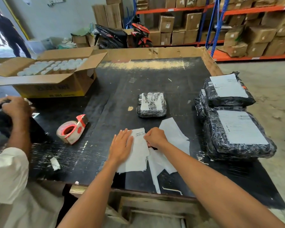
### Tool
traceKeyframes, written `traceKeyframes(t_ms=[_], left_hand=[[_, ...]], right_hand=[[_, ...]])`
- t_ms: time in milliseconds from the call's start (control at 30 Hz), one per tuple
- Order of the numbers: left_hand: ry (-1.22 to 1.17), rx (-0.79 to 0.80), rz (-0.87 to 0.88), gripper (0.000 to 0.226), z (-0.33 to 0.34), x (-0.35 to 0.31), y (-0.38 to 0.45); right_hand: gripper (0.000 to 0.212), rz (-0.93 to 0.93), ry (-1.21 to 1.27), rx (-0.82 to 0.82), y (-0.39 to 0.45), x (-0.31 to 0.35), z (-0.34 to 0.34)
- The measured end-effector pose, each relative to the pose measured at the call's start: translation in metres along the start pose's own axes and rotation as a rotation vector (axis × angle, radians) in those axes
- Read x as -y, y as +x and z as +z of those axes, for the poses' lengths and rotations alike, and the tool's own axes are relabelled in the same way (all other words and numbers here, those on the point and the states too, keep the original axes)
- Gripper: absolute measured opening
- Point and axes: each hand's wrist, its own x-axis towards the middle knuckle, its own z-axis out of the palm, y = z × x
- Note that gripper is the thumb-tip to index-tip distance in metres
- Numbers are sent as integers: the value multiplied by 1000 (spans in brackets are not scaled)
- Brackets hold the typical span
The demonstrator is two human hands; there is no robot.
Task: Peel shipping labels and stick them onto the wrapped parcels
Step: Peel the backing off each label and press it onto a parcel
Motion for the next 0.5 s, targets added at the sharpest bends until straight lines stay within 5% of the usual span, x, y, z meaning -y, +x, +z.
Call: traceKeyframes(t_ms=[233, 400, 500], left_hand=[[-5, 6, -20, 48, -2, -4, -2], [-94, -28, -66, 52, -2, -7, -6], [-56, -28, -59, 50, -2, -4, -5]], right_hand=[[54, 2, 6, 10, -5, 1, 5], [15, 12, 69, -24, 0, -5, -1], [16, -10, 121, -37, 2, -8, -7]])
